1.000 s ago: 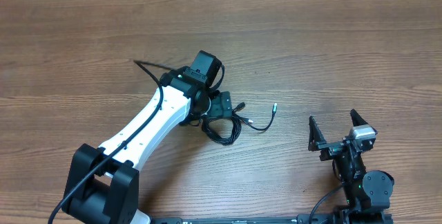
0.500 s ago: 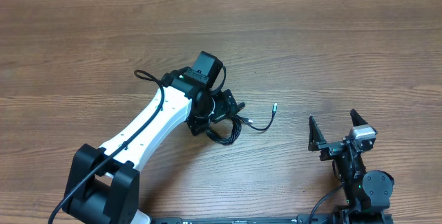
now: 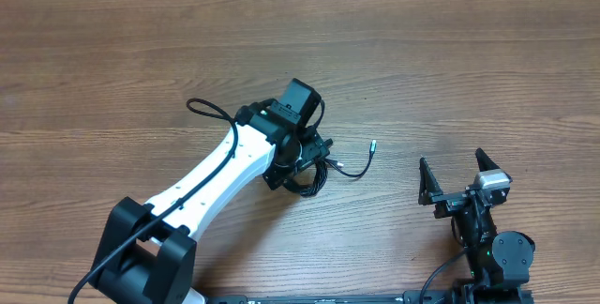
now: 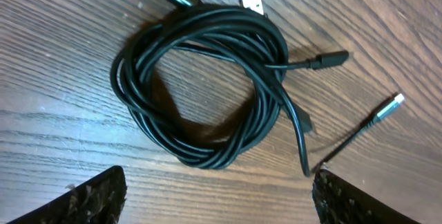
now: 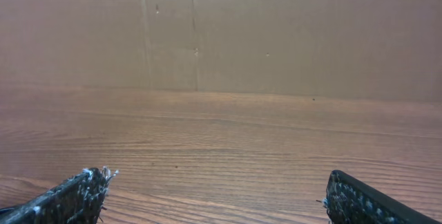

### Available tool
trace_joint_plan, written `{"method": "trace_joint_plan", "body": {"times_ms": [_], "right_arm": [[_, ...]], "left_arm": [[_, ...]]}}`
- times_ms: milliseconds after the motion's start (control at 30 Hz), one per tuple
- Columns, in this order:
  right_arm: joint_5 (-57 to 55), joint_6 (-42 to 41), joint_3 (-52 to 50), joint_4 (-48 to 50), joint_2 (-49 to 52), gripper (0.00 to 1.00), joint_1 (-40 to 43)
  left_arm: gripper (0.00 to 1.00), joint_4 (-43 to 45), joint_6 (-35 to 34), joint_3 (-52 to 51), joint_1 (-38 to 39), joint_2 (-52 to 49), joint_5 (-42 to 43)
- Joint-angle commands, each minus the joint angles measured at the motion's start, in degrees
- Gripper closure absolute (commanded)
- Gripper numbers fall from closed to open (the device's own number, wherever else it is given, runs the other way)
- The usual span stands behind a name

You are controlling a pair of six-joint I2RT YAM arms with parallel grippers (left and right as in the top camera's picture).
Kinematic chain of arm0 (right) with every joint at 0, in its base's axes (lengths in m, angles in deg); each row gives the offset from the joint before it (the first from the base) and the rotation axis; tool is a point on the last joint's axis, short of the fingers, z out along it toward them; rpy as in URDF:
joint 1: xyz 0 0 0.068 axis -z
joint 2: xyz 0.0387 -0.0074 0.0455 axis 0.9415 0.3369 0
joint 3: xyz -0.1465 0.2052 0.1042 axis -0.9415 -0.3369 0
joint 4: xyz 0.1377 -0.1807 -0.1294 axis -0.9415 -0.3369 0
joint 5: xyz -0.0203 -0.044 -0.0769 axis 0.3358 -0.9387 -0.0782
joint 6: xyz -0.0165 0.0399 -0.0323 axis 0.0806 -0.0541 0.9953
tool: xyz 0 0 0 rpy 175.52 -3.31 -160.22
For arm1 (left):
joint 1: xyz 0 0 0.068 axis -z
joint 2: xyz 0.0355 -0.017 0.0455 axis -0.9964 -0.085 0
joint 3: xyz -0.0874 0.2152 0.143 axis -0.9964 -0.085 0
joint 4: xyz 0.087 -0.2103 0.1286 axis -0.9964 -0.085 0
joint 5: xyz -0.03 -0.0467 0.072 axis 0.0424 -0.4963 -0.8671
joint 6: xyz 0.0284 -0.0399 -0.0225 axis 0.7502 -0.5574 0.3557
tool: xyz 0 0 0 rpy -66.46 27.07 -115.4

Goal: Untangle cables

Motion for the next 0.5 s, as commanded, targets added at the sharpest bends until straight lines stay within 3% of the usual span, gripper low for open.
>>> {"method": "trace_joint_plan", "body": {"times_ms": [0, 267, 400, 467], "right_arm": [[-0.5, 0.3, -0.5, 0.2, -0.2, 0.0, -0.2], [-0.5, 0.3, -0.5, 0.2, -0.2, 0.0, -0.2], [-0.5, 0.3, -0.5, 0.2, -0.2, 0.0, -0.2], [-0.5, 0.3, -0.5, 0.2, -0.2, 0.0, -0.2]], "left_arm": [[0.14, -0.1, -3.1, -0.4, 1.3, -1.6, -4.3], [0.16, 0.4, -4.0, -0.4, 1.9, -7.6, -7.6], [0.25, 0.4, -4.9, -0.4, 1.9, -11.4, -6.6], [0.39, 0.4, -5.0, -0.4, 1.9, -13.1, -5.5]]}}
